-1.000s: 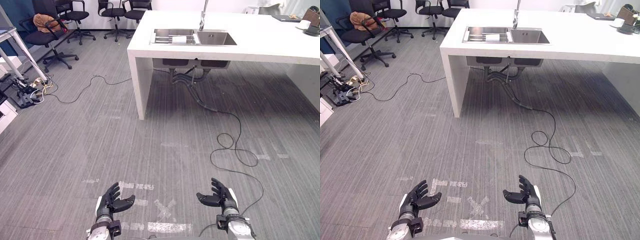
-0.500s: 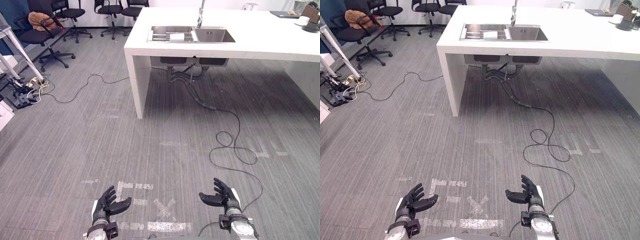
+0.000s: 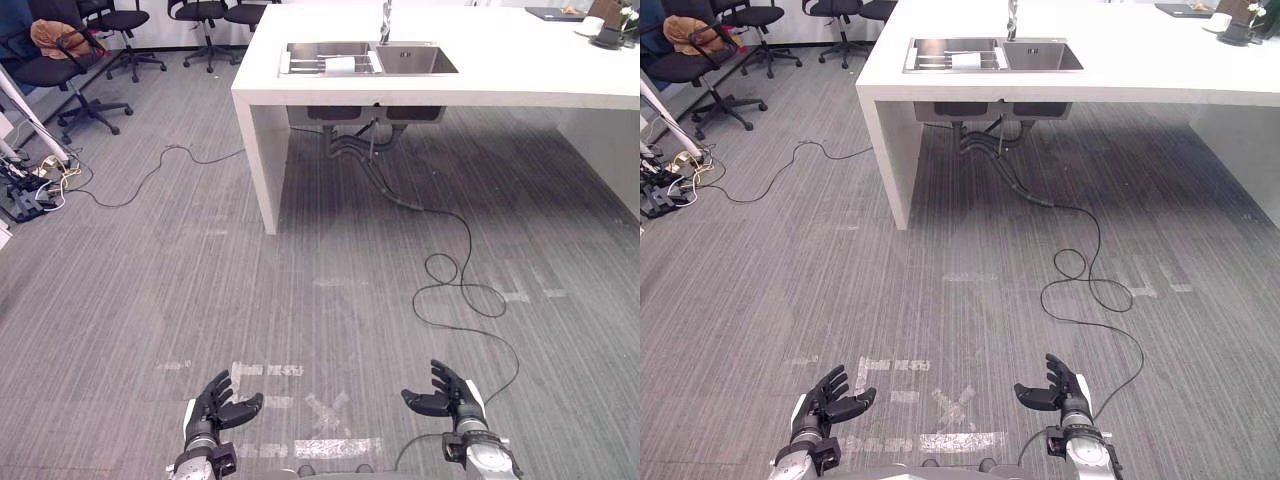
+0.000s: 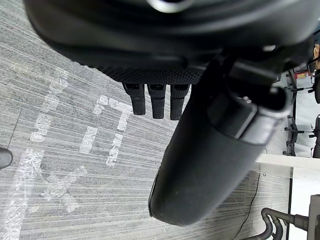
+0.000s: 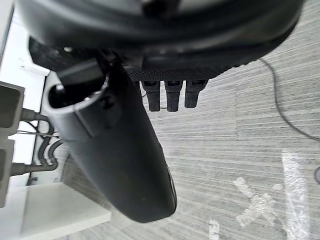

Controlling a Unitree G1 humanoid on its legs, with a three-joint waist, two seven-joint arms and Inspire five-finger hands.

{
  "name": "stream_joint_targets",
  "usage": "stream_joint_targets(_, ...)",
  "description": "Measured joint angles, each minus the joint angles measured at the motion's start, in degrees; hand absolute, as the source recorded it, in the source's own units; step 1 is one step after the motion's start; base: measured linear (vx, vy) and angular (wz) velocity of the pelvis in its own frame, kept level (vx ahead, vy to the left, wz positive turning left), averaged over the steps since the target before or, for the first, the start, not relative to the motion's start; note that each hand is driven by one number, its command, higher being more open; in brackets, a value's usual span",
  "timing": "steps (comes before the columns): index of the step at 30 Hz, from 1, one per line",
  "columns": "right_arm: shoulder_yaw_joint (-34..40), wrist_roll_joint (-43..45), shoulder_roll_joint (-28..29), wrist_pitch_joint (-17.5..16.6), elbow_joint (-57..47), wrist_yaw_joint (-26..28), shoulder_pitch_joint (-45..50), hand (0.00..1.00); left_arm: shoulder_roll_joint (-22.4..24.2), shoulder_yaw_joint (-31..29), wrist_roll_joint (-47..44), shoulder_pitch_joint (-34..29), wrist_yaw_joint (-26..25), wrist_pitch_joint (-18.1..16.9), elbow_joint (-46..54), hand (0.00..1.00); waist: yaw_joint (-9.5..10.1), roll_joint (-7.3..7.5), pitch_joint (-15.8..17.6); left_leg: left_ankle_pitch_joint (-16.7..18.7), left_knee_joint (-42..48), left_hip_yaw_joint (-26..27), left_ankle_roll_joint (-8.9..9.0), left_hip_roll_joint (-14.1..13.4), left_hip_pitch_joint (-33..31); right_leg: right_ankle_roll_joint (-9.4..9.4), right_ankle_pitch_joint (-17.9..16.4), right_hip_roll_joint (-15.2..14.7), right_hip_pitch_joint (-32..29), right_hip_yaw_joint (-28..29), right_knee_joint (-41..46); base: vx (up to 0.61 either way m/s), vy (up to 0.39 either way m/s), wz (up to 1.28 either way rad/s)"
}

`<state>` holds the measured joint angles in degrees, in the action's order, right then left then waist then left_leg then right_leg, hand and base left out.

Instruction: Walk over to the sink, pick up the cup, carry it to the dishwasher, place the cup inside the dishwasher, then close the dishwasher door

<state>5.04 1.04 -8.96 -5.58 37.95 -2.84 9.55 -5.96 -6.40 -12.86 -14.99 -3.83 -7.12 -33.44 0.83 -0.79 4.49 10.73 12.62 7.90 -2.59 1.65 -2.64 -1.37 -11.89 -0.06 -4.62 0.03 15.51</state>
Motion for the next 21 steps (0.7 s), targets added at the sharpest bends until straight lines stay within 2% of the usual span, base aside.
stream_joint_targets(1,-0.1,0.0,0.0,0.2,0.1,-0.1,0.1,0.9,0.0,0.1,-0.6,-0.2,0.0,0.0,0.4,0.9,-0.13,0.24,0.2,1.8,1.8,0.1,-0.47,0.4,-0.2,-0.61,-2.1,-0.7,-1.5,-0.4,5.1,0.1,0.005,-0.05)
stream_joint_targets(2,-0.1,0.0,0.0,0.3,0.1,-0.1,0.0,0.9,0.1,0.2,-0.7,-0.1,0.0,0.1,0.5,0.9,-0.09,0.27,0.3,2.6,2.4,0.3,-0.81,0.4,-0.2,-1.15,-2.7,-1.0,-2.6,-0.9,8.1,0.13,0.008,-0.11)
stream_joint_targets(4,-1.2,0.0,0.6,0.5,0.0,-0.1,-0.1,0.9,-0.2,0.3,-0.7,-0.3,-0.1,0.2,2.6,0.9,0.02,0.63,1.9,4.2,4.4,0.4,-0.99,-0.1,1.4,-2.16,-2.3,-2.2,-8.4,-3.8,23.5,0.17,-0.004,-0.06)
stream_joint_targets(5,-1.6,0.0,0.7,0.6,0.0,-0.1,-0.1,0.9,-0.2,0.4,-0.7,-0.3,-0.1,0.3,3.1,0.9,0.04,0.89,2.6,4.7,4.8,0.4,-1.08,-0.1,2.4,-2.84,-2.5,-2.7,-9.9,-4.5,27.4,0.22,-0.016,0.03)
stream_joint_targets(6,-2.2,0.0,0.9,0.9,-0.1,-0.1,0.2,0.9,-0.3,0.8,-0.7,-0.5,-0.2,0.4,4.0,0.9,0.04,1.19,2.8,6.0,5.2,0.3,-1.06,-0.1,3.7,-2.34,-3.9,-4.3,-12.0,-5.9,32.7,0.2,-0.014,0.0)
stream_joint_targets(7,-2.2,0.0,1.1,0.9,-0.2,-0.1,0.1,0.9,-0.3,1.3,-0.8,-0.5,-0.4,0.4,4.3,0.9,0.02,1.16,2.8,6.7,5.4,0.2,-0.96,-0.1,4.1,-1.84,-4.8,-4.9,-13.2,-6.4,33.9,0.27,-0.017,0.03)
stream_joint_targets(9,-2.1,0.0,1.1,0.9,-1.1,-0.1,-0.2,0.9,-0.2,2.7,-0.9,0.1,-1.0,0.4,5.6,0.9,-0.32,1.25,2.7,8.8,5.6,-0.5,-0.3,-0.5,5.8,-2.11,-6.7,-6.3,-17.0,-6.9,32.4,0.31,-0.043,0.11)
stream_joint_targets(10,-2.1,0.0,0.9,0.9,-1.2,-0.2,-0.2,0.9,-0.2,3.0,-1.0,0.4,-1.1,0.4,5.8,0.9,-0.41,1.15,2.7,9.0,5.4,-0.8,-0.19,-0.8,6.3,-2.07,-6.7,-6.2,-18.0,-6.9,30.9,0.36,-0.096,0.18)
stream_joint_targets(11,-2.1,0.0,0.4,0.9,-0.6,-0.1,-0.9,0.9,0.2,3.2,-1.7,1.5,-1.1,0.4,5.7,0.9,-0.68,0.6,3.1,9.0,4.2,-1.2,0.16,-1.9,7.8,-1.74,-6.2,-5.5,-19.4,-6.7,25.8,0.43,-0.142,0.21)
stream_joint_targets(12,-2.1,0.0,-0.2,1.0,-0.1,-0.1,-1.7,0.9,0.4,3.3,-1.8,2.5,-1.1,0.4,5.6,0.9,-0.92,0.21,3.3,9.3,2.8,-1.9,1.71,-3.2,9.2,-1.45,-2.9,-3.9,-19.6,-6.4,17.6,0.46,-0.162,0.23)
stream_joint_targets(13,-2.1,0.0,-0.3,1.0,-0.1,-0.2,-1.9,0.9,0.2,3.4,-1.8,2.9,-1.1,0.3,5.6,0.9,-1.13,0.26,3.3,9.6,2.3,-2.5,2.47,-3.3,9.7,-0.97,1.5,-3.5,-19.6,-6.2,13.4,0.52,-0.191,0.36)
stream_joint_targets(14,-2.0,0.0,-0.9,0.9,0.0,-0.7,-2.1,0.9,0.1,3.4,-1.8,3.1,-1.1,0.2,5.2,0.9,-1.95,0.23,3.2,11.2,1.9,-3.5,4.3,-4.1,11.1,3.04,8.4,-3.6,-19.1,-6.6,12.3,0.52,-0.198,0.21)
stream_joint_targets(15,-2.0,0.0,-1.8,1.0,0.7,-1.1,-2.9,0.9,0.6,3.5,-1.8,3.9,-1.2,0.3,4.1,0.9,-1.88,-1.54,2.9,11.5,2.7,-3.8,4.94,-6.2,11.3,3.62,6.2,-2.0,-19.0,-7.4,13.9,0.51,-0.203,0.14)
stream_joint_targets(16,-2.0,0.0,-2.1,1.1,0.7,-1.2,-3.3,0.9,0.6,3.5,-1.8,4.1,-1.2,0.3,4.0,0.9,-1.88,-1.98,2.9,11.5,3.8,-4.1,5.05,-6.9,11.0,4.21,5.3,-1.4,-18.9,-7.8,14.2,0.49,-0.213,0.01)
stream_joint_targets(17,-1.9,0.0,-2.2,1.1,0.7,-1.4,-3.6,0.9,0.8,3.4,-1.8,4.6,-1.2,0.3,3.9,0.9,-1.96,-2.49,3.3,10.6,8.6,-4.6,6.28,-8.4,9.7,5.15,3.7,-0.5,-16.9,-8.9,13.9,0.49,-0.232,0.3)
stream_joint_targets(18,-1.9,0.1,-2.1,1.1,0.6,-1.6,-3.2,0.9,1.5,3.4,-1.8,5.1,-1.2,0.4,3.8,0.9,-2.28,-2.87,3.7,8.0,19.9,-5.4,6.48,-9.8,6.0,5.84,2.9,0.5,-12.5,-10.4,11.2,0.59,-0.284,0.39)
stream_joint_targets(19,-2.1,0.1,-2.0,1.1,0.3,-1.6,-2.5,0.9,2.1,3.3,-1.8,5.0,-1.2,0.4,3.9,0.9,-2.17,-2.92,3.9,4.8,27.0,-5.8,6.38,-10.7,3.4,5.92,2.9,1.0,-9.8,-10.9,9.2,0.57,-0.256,0.39)
stream_joint_targets(20,-3.0,0.5,-1.4,1.1,-1.3,-1.8,-1.4,0.9,3.0,3.4,-1.8,4.3,-1.1,0.4,5.3,0.9,-1.52,-2.74,4.5,3.2,39.9,-5.2,6.26,-13.1,-1.3,6.19,2.7,1.8,-4.2,-11.2,5.6,0.37,-0.16,0.17)
stream_joint_targets(21,-3.2,1.0,-1.1,1.1,-2.2,-1.9,-1.0,0.9,3.3,3.5,-1.8,3.5,-1.0,0.4,6.2,0.9,-1.28,-2.8,4.7,3.2,44.7,-4.7,6.26,-14.1,-3.5,6.32,2.7,2.2,-1.8,-11.2,4.0,0.41,-0.137,0.04)
